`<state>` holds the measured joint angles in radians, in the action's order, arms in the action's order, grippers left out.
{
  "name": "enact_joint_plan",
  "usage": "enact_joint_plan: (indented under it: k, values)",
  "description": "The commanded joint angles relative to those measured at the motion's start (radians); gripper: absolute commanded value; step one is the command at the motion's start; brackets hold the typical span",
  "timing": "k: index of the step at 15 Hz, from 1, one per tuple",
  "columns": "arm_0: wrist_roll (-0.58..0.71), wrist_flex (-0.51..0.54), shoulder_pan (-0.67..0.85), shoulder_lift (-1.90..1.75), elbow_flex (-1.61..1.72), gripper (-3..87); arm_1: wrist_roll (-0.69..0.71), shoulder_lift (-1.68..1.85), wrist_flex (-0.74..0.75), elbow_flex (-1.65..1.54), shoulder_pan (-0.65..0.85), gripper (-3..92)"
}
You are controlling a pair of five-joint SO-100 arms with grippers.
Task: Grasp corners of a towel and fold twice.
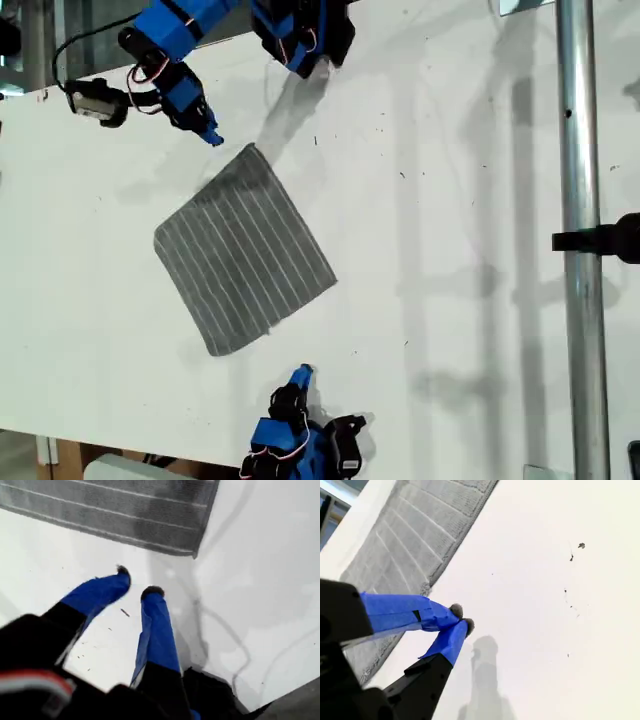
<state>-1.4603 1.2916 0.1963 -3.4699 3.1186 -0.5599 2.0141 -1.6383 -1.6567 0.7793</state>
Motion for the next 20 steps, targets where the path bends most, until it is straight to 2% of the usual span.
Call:
enact_joint_plan:
  k: [1, 2, 7, 10, 15, 17, 18, 19, 20]
  values:
    - [-0.011, 0.002, -0.02, -0.005, 0.0, -2.0, 0.081, -0.107, -0.002, 0.16, 0.043, 33.8]
    - [-0.011, 0.002, -0.021, -0.005, 0.0, -2.0, 0.115, -0.133, 0.015, 0.161, 0.051, 40.1]
    - [-0.029, -0.003, -0.049, -0.005, -0.002, -2.0, 0.161, -0.202, 0.291, -0.15, 0.054, 38.4]
    - [-0.051, -0.011, -0.054, -0.005, -0.003, -2.0, 0.19, -0.36, 0.466, -0.256, 0.063, 38.0]
    - [-0.069, 0.005, -0.061, -0.005, -0.005, -2.0, 0.213, -0.565, 0.554, -0.213, 0.061, 35.4]
    - [-0.072, 0.006, -0.061, -0.005, -0.005, -2.0, 0.23, -0.586, 0.563, -0.209, 0.066, 27.5]
    - [-0.074, 0.006, -0.061, -0.005, -0.005, -2.0, 0.229, -0.589, 0.566, -0.207, 0.066, 9.2]
    - [-0.071, 0.006, -0.058, -0.005, -0.012, -2.0, 0.222, -0.588, 0.571, -0.206, 0.066, -0.2]
    - [-0.063, 0.003, -0.049, -0.003, -0.041, -2.1, 0.222, -0.581, 0.581, -0.213, 0.058, -0.2]
